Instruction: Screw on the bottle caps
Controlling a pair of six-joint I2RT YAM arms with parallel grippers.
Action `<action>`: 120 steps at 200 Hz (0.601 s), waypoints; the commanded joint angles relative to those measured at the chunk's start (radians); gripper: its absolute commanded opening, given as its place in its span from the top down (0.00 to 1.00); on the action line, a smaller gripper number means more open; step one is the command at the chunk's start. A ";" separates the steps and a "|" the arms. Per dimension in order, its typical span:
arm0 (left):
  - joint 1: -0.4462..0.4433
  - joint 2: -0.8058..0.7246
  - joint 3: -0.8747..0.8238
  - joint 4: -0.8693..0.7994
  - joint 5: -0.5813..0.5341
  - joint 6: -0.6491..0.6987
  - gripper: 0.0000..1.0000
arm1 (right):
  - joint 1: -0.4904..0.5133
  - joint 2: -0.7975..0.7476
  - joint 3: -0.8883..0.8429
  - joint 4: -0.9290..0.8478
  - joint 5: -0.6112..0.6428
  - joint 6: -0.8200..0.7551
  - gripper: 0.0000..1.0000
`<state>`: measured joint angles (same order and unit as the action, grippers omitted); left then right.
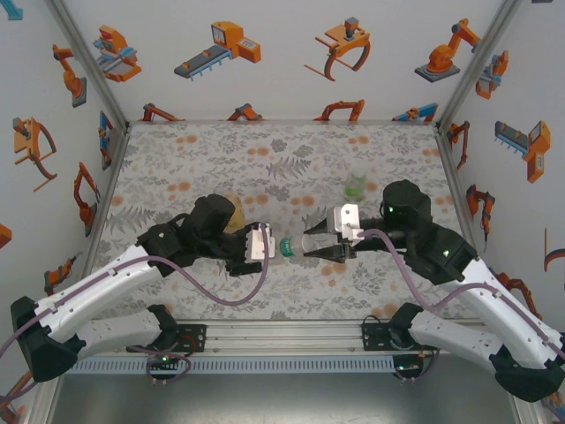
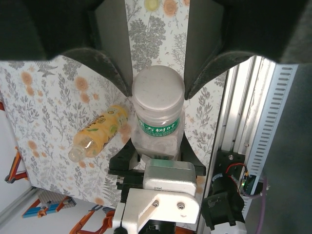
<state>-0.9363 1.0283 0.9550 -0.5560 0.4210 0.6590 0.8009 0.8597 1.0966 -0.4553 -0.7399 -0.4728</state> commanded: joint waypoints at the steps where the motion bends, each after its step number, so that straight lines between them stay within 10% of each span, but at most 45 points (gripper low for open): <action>1: -0.004 -0.005 0.018 -0.012 0.020 0.010 1.00 | -0.002 -0.013 -0.010 0.048 0.017 0.039 0.67; 120: -0.004 -0.025 -0.007 0.055 -0.129 -0.021 1.00 | -0.002 -0.089 -0.178 0.407 0.312 0.835 1.00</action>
<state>-0.9356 1.0218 0.9550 -0.5522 0.3332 0.6418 0.8001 0.7975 0.9474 -0.1932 -0.5793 0.0654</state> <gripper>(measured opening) 0.546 0.411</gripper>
